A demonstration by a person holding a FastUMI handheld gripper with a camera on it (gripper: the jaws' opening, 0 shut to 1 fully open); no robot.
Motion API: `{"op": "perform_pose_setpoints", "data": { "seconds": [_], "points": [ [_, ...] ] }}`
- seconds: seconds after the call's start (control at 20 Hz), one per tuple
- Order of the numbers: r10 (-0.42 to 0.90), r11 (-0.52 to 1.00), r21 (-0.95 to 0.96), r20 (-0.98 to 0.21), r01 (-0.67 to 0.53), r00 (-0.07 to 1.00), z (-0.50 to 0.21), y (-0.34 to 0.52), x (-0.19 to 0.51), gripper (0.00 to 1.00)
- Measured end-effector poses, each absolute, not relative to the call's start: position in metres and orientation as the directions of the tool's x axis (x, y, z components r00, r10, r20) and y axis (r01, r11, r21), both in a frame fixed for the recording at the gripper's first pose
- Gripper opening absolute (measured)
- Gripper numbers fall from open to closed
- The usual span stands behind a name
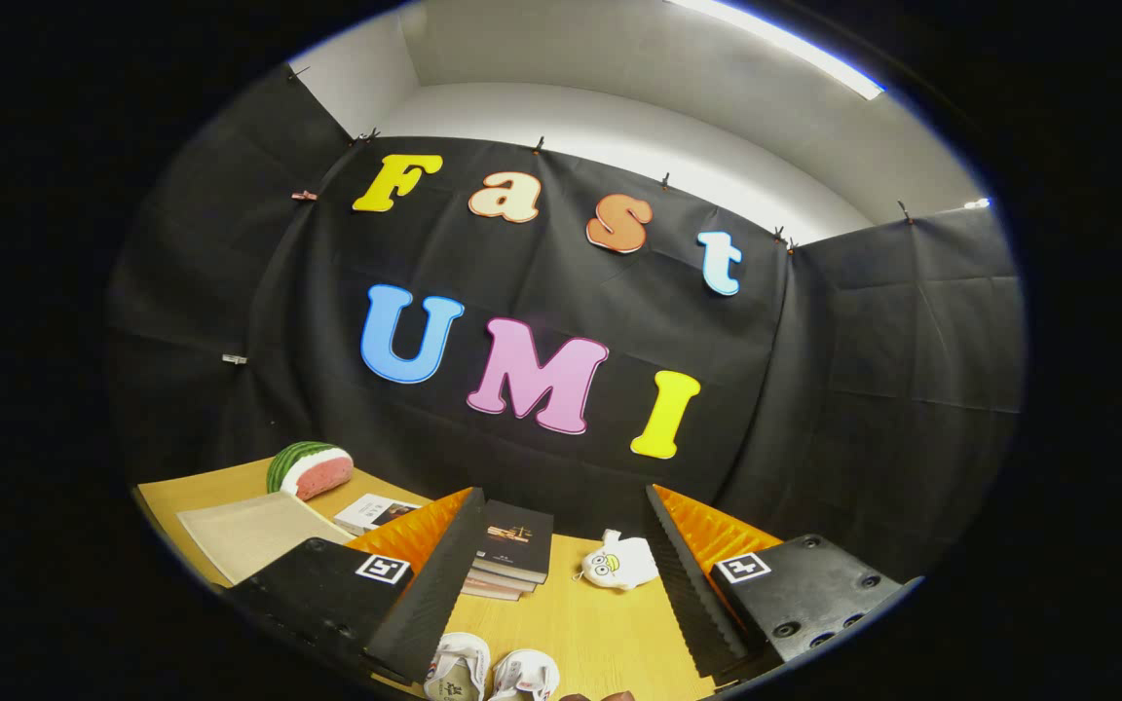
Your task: Open the storage box then place both shoes into the box .Put the left shoe in first, then the right shoe, with the right side of both shoes facing outward in a uniform manner.
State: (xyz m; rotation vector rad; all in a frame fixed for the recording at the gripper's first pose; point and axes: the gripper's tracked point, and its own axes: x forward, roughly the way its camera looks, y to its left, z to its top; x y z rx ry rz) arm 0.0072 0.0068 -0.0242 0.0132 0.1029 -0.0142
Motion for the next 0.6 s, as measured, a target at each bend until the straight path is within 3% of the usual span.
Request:
{"op": "perform_pose_setpoints", "data": {
  "seconds": [0.3,0.6],
  "points": [
    [0.202,0.975,0.12,-0.158,-0.184,0.967,-0.038,0.06,0.011,0.97],
    [0.416,0.874,0.355,-0.193,-0.332,0.889,-0.062,0.12,0.014,0.98]
  ]
}}
